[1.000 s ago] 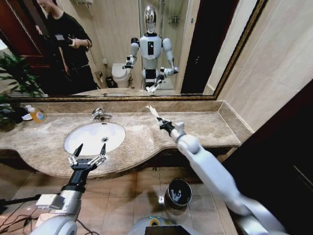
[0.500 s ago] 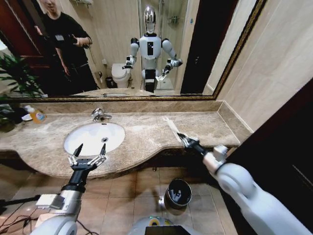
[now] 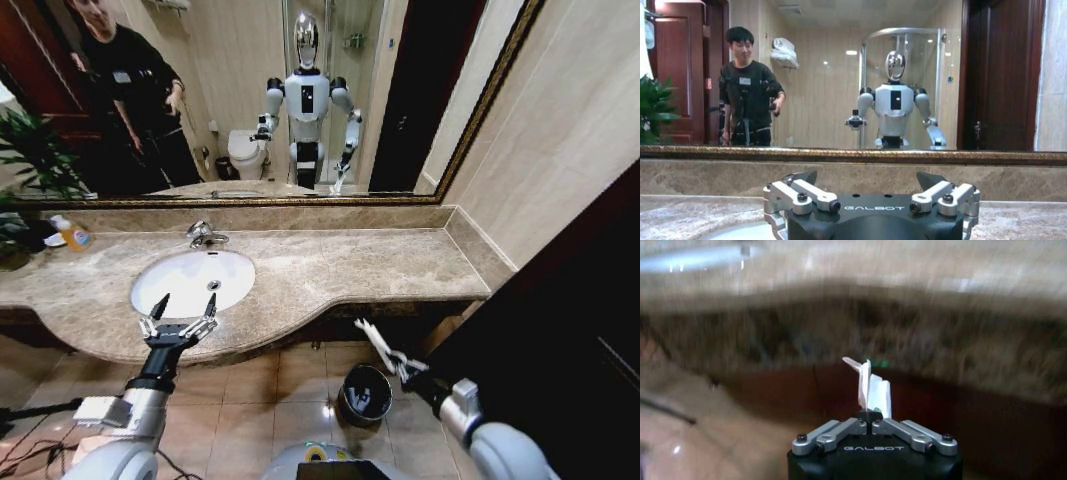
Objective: Pick up the trash from the sink and place it in the trash bin.
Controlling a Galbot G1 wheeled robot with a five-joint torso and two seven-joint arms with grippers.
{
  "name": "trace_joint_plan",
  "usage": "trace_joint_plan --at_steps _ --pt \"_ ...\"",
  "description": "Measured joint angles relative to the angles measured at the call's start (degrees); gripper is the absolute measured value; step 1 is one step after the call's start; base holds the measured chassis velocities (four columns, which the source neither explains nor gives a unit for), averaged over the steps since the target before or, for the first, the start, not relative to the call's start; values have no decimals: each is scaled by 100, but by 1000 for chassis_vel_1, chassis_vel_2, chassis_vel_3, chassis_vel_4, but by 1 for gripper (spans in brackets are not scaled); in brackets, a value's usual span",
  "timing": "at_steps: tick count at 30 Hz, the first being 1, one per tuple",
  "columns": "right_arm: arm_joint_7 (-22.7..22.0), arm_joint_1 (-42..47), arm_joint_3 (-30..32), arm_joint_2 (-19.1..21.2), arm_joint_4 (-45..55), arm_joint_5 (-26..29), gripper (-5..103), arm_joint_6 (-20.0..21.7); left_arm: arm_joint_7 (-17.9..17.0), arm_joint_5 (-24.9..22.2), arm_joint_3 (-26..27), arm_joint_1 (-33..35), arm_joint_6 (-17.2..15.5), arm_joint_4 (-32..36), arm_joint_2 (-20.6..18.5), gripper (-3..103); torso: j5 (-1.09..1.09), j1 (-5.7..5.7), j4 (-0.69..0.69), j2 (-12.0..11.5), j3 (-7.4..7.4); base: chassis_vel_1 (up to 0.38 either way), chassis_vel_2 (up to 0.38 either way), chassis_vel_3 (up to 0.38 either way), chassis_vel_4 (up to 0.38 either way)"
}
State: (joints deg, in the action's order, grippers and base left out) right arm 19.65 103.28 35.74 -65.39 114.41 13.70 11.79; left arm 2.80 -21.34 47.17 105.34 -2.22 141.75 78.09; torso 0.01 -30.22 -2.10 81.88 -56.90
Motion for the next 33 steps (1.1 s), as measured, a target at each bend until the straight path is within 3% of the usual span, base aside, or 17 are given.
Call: trace_joint_plan --at_steps 6,15,23,33 --pt "202 -747 -194 -447 -1486 -840 0 -296 0 0 0 0 0 0 0 100 -1 0 -1 0 0 0 0 0 0" --pt "-180 -1837 -245 -1003 -3674 -1722 0 -954 -1 0 1 0 0 0 0 100 -1 -1 -1 0 -1 0 0 0 0" --pt "-441 -2471 -174 -1409 -5041 -1993 0 -1491 0 0 0 0 0 0 0 100 -1 -1 -1 0 -1 0 0 0 0" --pt "-526 -2854 -184 -1541 -5520 -2075 1 -1540 0 0 0 0 0 0 0 100 -2 -1 -1 0 -1 0 0 0 0"
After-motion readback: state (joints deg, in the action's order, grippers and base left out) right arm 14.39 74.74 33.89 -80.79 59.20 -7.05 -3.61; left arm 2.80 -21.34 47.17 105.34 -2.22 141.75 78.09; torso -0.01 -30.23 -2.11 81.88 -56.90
